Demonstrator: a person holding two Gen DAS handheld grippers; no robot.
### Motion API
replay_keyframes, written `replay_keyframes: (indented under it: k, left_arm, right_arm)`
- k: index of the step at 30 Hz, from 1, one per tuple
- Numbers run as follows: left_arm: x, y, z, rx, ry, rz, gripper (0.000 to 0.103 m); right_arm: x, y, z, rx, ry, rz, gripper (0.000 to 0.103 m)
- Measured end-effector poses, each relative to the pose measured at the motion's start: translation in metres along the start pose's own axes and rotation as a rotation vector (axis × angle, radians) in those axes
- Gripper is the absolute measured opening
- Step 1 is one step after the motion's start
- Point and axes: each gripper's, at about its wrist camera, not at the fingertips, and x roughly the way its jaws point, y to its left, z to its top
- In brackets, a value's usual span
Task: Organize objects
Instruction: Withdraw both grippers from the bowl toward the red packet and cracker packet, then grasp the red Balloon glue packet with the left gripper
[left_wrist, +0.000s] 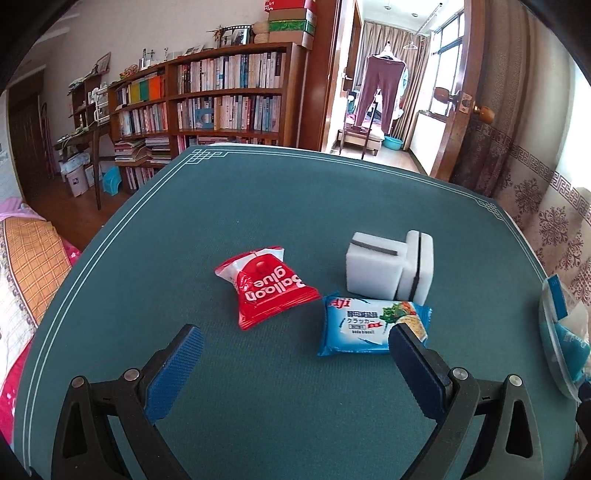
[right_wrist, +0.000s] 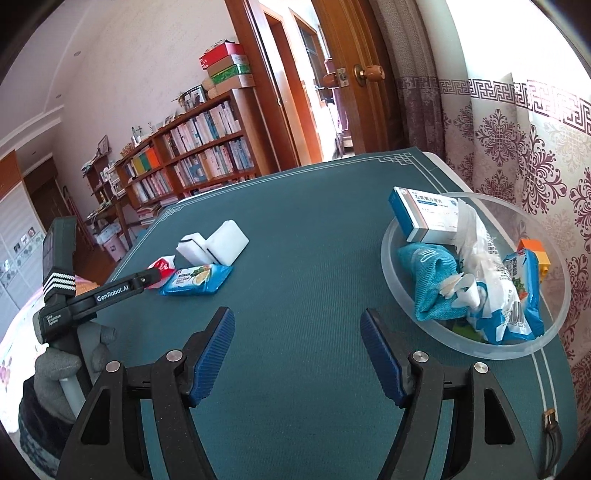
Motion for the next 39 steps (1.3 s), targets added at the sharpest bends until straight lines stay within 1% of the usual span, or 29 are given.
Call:
replay_keyframes:
  k: [6,16,21,24,26,30,31,32,35,39]
  left_arm:
    - [0.023,0.019,0.013,-0.063,0.038,0.049,0.102]
    - [0.045,0.023,0.032,-0.127,0.046,0.069,0.102]
    - [0.053,0.022,0.031,-0.122,0.044,0.066,0.102]
    - [0.059,0.023,0.027,-0.107,0.063,0.048,0.092]
    - [0.063,0.026,0.026,-0.110,0.083,0.029,0.079]
    - [0.060,0.029,0.025,-0.119,0.083,0.005,0.065]
    - [0.059,0.030,0.024,-0.124,0.081,-0.001,0.058]
    - [0.058,0.031,0.024,-0.126,0.082,-0.007,0.056]
    - [0.056,0.032,0.024,-0.129,0.082,-0.023,0.053]
    - [0.049,0.031,0.025,-0.121,0.055,-0.026,0.053]
  right_arm:
    - [0.017,0.017,-0.002,-0.037,0.035,0.035,0.072]
    - [0.048,0.035,-0.004,-0.092,0.096,0.064,0.072]
    - [0.063,0.044,-0.002,-0.115,0.119,0.074,0.072]
    - [0.072,0.049,0.000,-0.128,0.130,0.076,0.072]
    - [0.077,0.053,0.002,-0.140,0.134,0.077,0.072]
    - [0.089,0.063,0.009,-0.170,0.135,0.088,0.072]
    - [0.092,0.065,0.011,-0.174,0.135,0.093,0.072]
    - [0.095,0.067,0.012,-0.179,0.136,0.101,0.072]
    - [0.104,0.076,0.018,-0.198,0.134,0.118,0.072]
    - [0.117,0.091,0.027,-0.239,0.122,0.144,0.072]
